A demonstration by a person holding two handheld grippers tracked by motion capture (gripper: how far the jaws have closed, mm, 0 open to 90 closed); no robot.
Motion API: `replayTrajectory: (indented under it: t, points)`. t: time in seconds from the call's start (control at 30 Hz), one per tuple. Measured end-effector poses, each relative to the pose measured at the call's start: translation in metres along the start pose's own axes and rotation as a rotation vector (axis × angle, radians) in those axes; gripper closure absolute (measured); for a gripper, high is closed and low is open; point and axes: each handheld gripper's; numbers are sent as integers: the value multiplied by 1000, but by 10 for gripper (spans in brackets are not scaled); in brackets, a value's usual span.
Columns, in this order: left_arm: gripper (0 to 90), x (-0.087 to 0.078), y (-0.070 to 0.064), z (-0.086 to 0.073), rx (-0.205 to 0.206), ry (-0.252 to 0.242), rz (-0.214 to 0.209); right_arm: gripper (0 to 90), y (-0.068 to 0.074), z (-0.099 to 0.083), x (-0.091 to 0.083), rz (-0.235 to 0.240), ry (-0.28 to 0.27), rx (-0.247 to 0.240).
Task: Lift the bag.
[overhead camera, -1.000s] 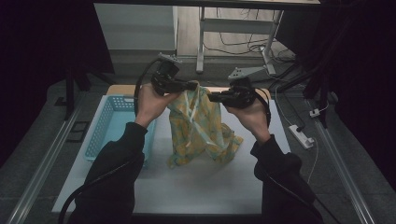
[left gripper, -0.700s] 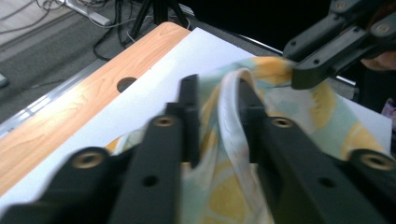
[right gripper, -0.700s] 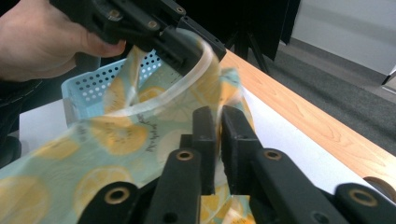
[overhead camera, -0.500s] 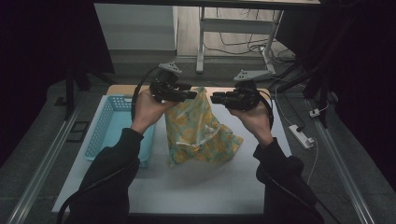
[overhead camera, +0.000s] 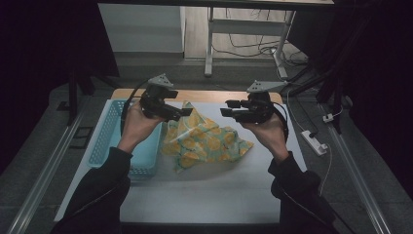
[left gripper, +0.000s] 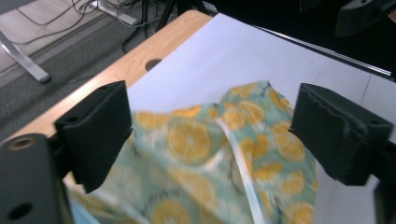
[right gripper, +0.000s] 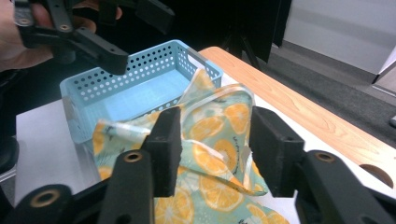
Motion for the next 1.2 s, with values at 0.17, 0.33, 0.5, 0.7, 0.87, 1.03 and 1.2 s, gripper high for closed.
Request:
replayTrajectory:
  t: [0.17,0.33,0.5,0.7,0.87,1.03,1.2]
  points:
    - [35,-2,-2,-17,-29,-8,-34,473,3,-10,-1,3,-1,8]
    - [0,-4,-2,-36,-62,-9,-61,431,6,-19,-1,8,-6,17]
    - [0,-8,-2,-54,-74,-26,-72,382,10,-30,-2,6,-9,19]
    - [0,-13,-4,-74,-93,-46,-75,295,14,-45,0,-3,3,24]
    - [0,-18,-6,-90,-114,-55,-71,240,16,-56,1,-8,7,30]
    - [0,-22,-9,-106,-135,-39,-58,169,17,-62,1,-26,25,12]
    - [0,-29,-13,-119,-140,-25,-55,102,20,-67,-2,-46,31,6]
Point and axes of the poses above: each handheld gripper's, and its own axes: x roughly forward along the jaws, z roughly out of its top, y roughly to its left, and after that the axes turned 8 degrees about -y, right-handed
